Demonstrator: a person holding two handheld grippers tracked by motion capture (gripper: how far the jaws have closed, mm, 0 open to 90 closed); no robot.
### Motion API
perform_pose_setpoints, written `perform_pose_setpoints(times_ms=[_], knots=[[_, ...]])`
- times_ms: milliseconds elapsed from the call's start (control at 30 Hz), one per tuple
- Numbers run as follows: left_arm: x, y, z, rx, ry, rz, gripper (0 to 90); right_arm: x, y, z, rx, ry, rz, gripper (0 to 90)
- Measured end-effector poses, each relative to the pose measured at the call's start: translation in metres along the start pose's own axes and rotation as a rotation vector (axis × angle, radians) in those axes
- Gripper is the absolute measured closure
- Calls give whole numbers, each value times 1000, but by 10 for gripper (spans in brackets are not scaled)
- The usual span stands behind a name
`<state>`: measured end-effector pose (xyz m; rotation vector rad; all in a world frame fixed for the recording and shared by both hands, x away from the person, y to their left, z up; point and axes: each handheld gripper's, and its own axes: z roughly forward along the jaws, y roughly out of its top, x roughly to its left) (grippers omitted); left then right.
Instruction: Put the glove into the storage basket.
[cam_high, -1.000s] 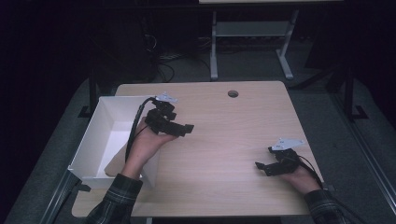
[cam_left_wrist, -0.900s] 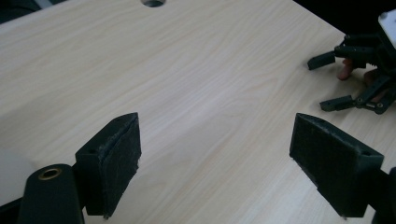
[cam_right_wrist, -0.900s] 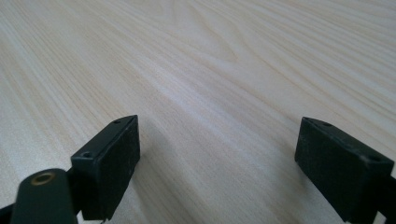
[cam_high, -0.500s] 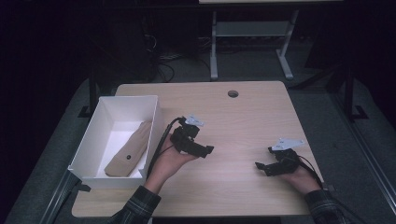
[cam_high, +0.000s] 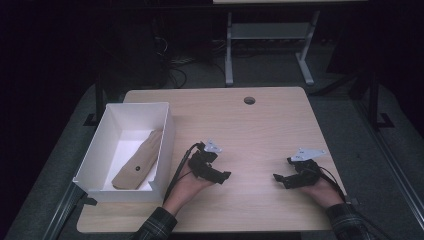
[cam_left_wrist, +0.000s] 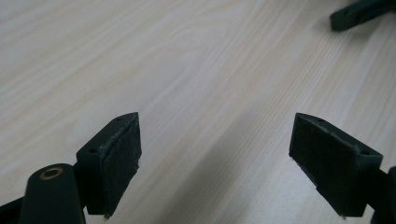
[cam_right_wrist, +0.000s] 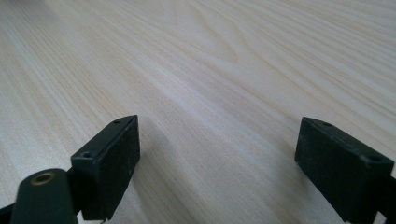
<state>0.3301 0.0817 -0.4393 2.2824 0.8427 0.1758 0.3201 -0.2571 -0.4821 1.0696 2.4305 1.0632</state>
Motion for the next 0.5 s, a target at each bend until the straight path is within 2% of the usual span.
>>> perform_pose_setpoints(times_ms=[100, 200, 500], knots=[[2, -6, 5, 14, 3, 0, 164, 0, 0, 0, 0, 0, -1, 134], [2, -8, 6, 37, 16, 19, 164, 0, 0, 0, 0, 0, 0, 134], [0, -12, 13, 61, 22, 26, 160, 0, 0, 0, -1, 2, -1, 133]])
